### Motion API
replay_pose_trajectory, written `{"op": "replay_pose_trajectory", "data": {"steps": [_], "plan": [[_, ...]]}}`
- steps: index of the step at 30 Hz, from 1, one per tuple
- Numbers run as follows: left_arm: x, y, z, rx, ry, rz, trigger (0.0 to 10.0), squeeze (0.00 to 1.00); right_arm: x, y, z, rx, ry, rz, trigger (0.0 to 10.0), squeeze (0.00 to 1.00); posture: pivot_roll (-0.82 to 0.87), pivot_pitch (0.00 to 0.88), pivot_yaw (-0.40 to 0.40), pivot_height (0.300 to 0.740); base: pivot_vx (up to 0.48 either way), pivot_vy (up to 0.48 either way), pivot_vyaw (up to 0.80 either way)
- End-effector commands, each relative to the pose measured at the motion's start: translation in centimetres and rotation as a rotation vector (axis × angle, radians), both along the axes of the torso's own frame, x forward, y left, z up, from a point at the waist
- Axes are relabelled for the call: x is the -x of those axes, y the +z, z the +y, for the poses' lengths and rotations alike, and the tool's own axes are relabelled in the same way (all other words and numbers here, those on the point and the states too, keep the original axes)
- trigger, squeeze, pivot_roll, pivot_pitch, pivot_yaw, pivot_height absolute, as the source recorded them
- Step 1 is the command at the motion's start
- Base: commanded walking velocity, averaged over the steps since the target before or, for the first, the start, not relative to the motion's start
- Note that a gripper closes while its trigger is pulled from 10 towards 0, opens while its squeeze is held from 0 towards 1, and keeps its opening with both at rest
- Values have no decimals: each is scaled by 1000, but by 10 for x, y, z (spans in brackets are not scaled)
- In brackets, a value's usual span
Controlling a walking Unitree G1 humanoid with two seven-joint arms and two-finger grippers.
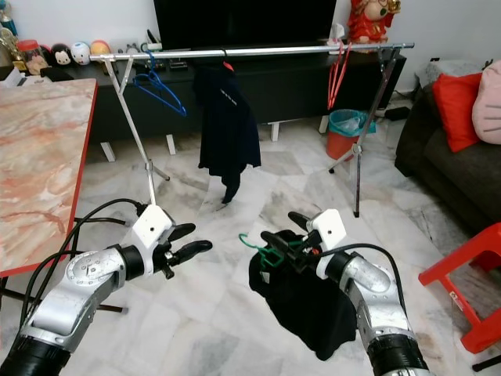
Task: Hang hanger
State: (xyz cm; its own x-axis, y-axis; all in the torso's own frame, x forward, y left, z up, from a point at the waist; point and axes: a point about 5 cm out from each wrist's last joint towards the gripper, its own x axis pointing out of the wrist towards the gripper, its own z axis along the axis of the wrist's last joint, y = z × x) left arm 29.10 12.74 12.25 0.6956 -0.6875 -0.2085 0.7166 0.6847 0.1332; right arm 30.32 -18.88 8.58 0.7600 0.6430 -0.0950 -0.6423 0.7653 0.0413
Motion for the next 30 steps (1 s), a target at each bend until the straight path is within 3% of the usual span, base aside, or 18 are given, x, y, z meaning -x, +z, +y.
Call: {"op": "replay_pose_trajectory", "data": {"steps": [1,7,9,15,18,24,30], "plan": [[-9,5,0,1,104,-52,10000,0,-10,18,1,-58,-24,-68,0,0,27,0,-30,740,0,0,0],[-13,7,-7,4,201,-103,10000,0,-13,29,6,-164,-41,-103,0,0,30,0,-35,740,0,0,0],[-14,7,-11,24,234,-110,10000,0,-13,35,12,-248,-11,-108,0,0,30,0,-36,740,0,0,0],[-22,13,-14,65,321,-148,10000,0,-8,37,23,-320,83,-91,0,0,33,0,-42,740,0,0,0],[-27,18,-13,86,379,-171,10000,0,-3,42,26,-407,143,-79,0,0,35,0,-43,740,0,0,0],[-29,20,-11,112,438,-192,10000,0,3,48,24,-504,212,-60,0,0,35,0,-48,740,0,0,0],[-29,29,-5,170,488,-227,10000,0,4,48,11,-555,205,-35,0,0,43,0,-62,740,0,0,0]]}}
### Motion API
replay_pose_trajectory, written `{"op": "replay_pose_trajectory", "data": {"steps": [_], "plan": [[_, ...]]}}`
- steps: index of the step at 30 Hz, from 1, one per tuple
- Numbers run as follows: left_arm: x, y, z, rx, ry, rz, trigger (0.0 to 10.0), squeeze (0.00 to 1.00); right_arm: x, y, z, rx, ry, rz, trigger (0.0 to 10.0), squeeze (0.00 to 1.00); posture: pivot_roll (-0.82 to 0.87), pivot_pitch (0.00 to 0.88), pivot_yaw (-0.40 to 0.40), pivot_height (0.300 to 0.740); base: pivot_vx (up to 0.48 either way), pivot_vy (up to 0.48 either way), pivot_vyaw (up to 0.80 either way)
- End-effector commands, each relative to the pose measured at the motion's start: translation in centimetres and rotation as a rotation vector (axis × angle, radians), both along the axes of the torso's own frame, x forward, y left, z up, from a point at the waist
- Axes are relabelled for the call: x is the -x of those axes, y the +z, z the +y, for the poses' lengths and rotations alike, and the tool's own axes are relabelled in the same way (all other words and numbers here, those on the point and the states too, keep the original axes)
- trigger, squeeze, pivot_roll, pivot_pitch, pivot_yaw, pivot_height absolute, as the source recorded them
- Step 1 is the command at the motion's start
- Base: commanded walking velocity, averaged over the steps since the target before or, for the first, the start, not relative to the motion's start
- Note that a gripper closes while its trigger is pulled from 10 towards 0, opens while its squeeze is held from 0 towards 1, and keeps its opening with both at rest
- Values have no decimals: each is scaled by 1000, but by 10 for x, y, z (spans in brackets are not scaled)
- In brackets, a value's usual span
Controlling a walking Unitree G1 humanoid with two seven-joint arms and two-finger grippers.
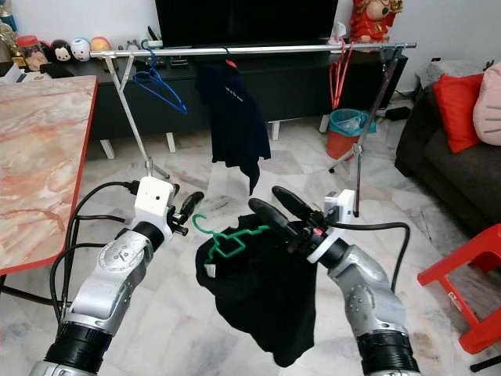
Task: Hang hanger
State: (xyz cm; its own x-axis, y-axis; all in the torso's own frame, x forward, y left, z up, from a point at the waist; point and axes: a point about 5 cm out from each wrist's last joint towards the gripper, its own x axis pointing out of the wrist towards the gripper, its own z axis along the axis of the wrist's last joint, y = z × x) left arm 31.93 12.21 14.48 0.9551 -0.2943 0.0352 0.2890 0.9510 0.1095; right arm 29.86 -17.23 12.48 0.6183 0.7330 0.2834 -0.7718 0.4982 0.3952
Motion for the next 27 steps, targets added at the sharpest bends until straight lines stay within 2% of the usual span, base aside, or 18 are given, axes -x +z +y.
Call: {"op": "replay_pose_trajectory", "data": {"steps": [1,5,8,12,14,18,20,22,24,27], "plan": [[0,10,1,67,12,-39,10000,0,0,10,-8,-32,-6,-33,0,0,41,0,-63,740,0,0,0],[4,23,2,282,-25,-75,10000,0,2,12,-13,-75,15,-25,0,0,44,0,-71,740,0,0,0],[13,30,5,433,-124,-72,10000,0,7,14,-17,-129,66,-19,0,0,50,0,-79,740,0,0,0],[18,25,5,430,-205,-37,10000,0,8,14,-18,-158,95,-18,0,0,52,0,-81,740,0,0,0],[25,17,6,438,-294,11,10000,0,10,15,-20,-192,110,-14,0,0,53,0,-83,740,0,0,0],[34,5,10,400,-390,73,10000,0,11,16,-24,-220,115,-13,0,0,54,0,-86,740,0,0,0],[37,1,13,393,-413,94,10000,0,12,17,-26,-230,127,-12,0,0,52,0,-86,740,0,0,0],[34,-5,21,419,-376,114,10000,0,14,21,-27,-257,154,-20,0,0,52,0,-86,740,0,0,0],[36,-13,26,419,-388,138,10000,0,15,25,-28,-272,183,-29,0,0,47,0,-90,740,0,0,0],[36,-18,28,448,-382,148,10000,0,17,30,-29,-285,211,-44,0,0,50,0,-94,740,0,0,0]]}}
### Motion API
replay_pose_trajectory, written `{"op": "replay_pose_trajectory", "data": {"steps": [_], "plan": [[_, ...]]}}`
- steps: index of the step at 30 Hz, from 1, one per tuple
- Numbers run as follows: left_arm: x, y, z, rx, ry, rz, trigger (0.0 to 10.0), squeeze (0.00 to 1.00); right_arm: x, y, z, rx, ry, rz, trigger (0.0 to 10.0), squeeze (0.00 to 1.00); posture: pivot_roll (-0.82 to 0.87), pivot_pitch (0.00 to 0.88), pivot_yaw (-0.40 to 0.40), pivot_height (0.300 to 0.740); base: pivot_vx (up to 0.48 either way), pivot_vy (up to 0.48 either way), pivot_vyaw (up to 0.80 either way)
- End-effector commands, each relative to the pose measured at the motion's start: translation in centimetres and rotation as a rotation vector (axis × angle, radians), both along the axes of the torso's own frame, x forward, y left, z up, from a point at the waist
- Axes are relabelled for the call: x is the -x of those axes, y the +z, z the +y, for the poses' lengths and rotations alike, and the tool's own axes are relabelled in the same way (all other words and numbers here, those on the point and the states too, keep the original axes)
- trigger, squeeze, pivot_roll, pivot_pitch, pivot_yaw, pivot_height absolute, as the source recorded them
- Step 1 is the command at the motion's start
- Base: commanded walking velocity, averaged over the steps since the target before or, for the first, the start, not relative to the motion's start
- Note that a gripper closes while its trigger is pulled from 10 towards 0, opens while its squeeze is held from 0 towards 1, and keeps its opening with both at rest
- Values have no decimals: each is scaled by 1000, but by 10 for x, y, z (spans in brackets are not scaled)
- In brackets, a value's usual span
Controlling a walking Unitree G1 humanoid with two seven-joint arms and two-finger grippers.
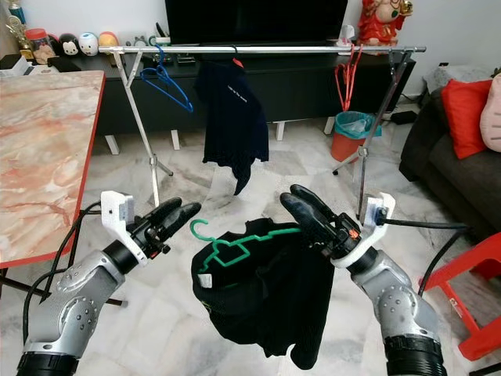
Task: Hang hanger
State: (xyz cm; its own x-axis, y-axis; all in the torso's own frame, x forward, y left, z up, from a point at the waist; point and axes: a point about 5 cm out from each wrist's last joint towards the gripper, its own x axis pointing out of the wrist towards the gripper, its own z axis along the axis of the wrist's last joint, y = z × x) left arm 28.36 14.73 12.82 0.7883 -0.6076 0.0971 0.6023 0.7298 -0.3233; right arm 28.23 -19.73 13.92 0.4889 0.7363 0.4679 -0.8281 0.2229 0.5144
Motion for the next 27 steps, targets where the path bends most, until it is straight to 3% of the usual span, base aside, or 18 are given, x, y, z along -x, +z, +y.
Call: {"op": "replay_pose_trajectory", "data": {"steps": [1,10,16,24,27], "plan": [[-1,-1,2,35,4,7,10000,0,1,16,-3,-24,19,-75,0,0,50,0,-94,740,0,0,0],[1,-1,-13,110,-113,0,10000,0,-2,22,1,-27,47,-91,0,0,46,0,-93,740,0,0,0],[16,3,-11,217,-238,-22,10000,0,0,19,1,-28,48,-81,0,0,50,0,-95,740,0,0,0],[24,-4,-16,161,-363,-18,10000,0,-2,21,1,-33,43,-87,0,0,45,0,-92,740,0,0,0],[17,-13,-10,83,-278,2,10000,0,-2,22,0,-35,46,-91,0,0,43,0,-92,740,0,0,0]]}}
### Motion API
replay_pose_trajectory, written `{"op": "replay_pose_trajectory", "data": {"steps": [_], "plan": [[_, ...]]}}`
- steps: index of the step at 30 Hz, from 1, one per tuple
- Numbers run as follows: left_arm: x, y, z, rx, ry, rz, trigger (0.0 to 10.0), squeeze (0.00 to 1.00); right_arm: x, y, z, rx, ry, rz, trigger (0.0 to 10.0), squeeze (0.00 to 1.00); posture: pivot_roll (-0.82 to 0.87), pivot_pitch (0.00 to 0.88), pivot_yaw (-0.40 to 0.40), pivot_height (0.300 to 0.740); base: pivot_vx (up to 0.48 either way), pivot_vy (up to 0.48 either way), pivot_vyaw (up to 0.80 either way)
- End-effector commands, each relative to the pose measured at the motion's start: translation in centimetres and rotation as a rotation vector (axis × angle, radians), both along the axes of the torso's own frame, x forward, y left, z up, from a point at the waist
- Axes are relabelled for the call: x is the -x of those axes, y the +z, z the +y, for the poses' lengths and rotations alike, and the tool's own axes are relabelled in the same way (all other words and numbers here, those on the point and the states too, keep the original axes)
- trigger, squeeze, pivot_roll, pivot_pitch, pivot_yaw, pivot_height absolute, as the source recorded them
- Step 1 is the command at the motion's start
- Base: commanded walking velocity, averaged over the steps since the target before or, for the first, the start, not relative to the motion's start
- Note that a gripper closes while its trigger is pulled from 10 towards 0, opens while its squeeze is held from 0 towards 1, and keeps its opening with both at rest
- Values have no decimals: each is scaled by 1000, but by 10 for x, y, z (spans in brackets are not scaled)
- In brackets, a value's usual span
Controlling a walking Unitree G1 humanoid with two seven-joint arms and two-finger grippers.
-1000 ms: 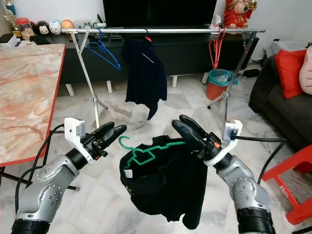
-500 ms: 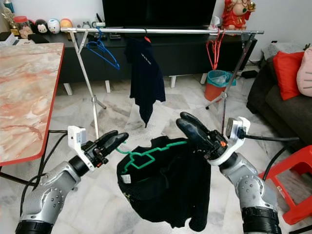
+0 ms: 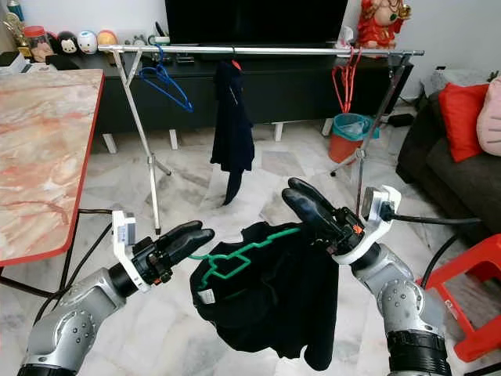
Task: Hang hanger
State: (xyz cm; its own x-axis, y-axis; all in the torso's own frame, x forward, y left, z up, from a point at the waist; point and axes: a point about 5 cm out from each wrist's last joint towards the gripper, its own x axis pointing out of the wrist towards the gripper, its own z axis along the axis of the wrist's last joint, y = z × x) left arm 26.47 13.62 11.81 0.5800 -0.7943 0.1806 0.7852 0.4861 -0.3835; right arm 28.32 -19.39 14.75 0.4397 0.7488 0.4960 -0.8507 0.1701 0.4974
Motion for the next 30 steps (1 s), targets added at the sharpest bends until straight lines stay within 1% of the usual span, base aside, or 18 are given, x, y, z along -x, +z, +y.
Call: {"op": "replay_pose_trajectory", "data": {"steps": [1,2,4,6,8,13,14,15,16,18,19,20,25,26,27,28,30], "plan": [[-8,-5,4,-48,84,9,10000,0,0,14,-3,-13,0,-65,0,0,42,0,-93,740,0,0,0],[-11,-5,6,-56,118,6,10000,0,0,14,-3,-12,2,-65,0,0,42,0,-93,740,0,0,0],[-17,-2,9,-41,173,-15,10000,0,0,14,-3,-10,5,-63,0,0,42,0,-94,740,0,0,0],[-19,3,9,-8,181,-31,10000,0,1,14,-3,-8,8,-62,0,0,40,0,-94,740,0,0,0],[-19,5,9,-3,175,-41,10000,0,1,14,-2,-8,11,-61,0,0,41,0,-92,740,0,0,0],[-11,0,7,-8,43,-38,10000,0,0,13,0,-1,23,-58,0,0,38,0,-93,740,0,0,0],[-6,-3,6,-34,-21,-41,10000,0,1,13,0,2,27,-58,0,0,37,0,-93,740,0,0,0],[-3,-4,6,-48,-57,-41,10000,0,1,13,0,5,28,-58,0,0,37,0,-93,740,0,0,0],[0,-5,6,-57,-88,-41,10000,0,1,13,0,6,29,-58,0,0,37,0,-92,740,0,0,0],[3,-6,7,-67,-117,-39,10000,0,2,12,-1,7,30,-57,0,0,38,0,-93,740,0,0,0],[3,-9,8,-105,-122,-47,10000,0,3,12,-2,12,37,-54,0,0,40,0,-94,740,0,0,0],[2,-10,9,-117,-121,-45,10000,0,3,12,-2,15,41,-53,0,0,40,0,-94,740,0,0,0],[1,-13,7,-150,-146,-57,10000,0,4,10,-1,21,48,-51,0,0,44,0,-88,740,0,0,0],[-3,-13,5,-172,-140,-67,10000,0,3,11,0,20,50,-55,0,0,43,0,-85,740,0,0,0],[-3,-13,5,-172,-140,-67,10000,0,3,11,0,20,50,-55,0,0,43,0,-85,740,0,0,0],[-7,-14,4,-203,-125,-79,10000,0,2,12,1,17,53,-60,0,0,41,0,-85,740,0,0,0],[-12,-14,2,-237,-97,-101,10000,0,1,13,3,14,59,-64,0,0,42,0,-85,740,0,0,0]]}}
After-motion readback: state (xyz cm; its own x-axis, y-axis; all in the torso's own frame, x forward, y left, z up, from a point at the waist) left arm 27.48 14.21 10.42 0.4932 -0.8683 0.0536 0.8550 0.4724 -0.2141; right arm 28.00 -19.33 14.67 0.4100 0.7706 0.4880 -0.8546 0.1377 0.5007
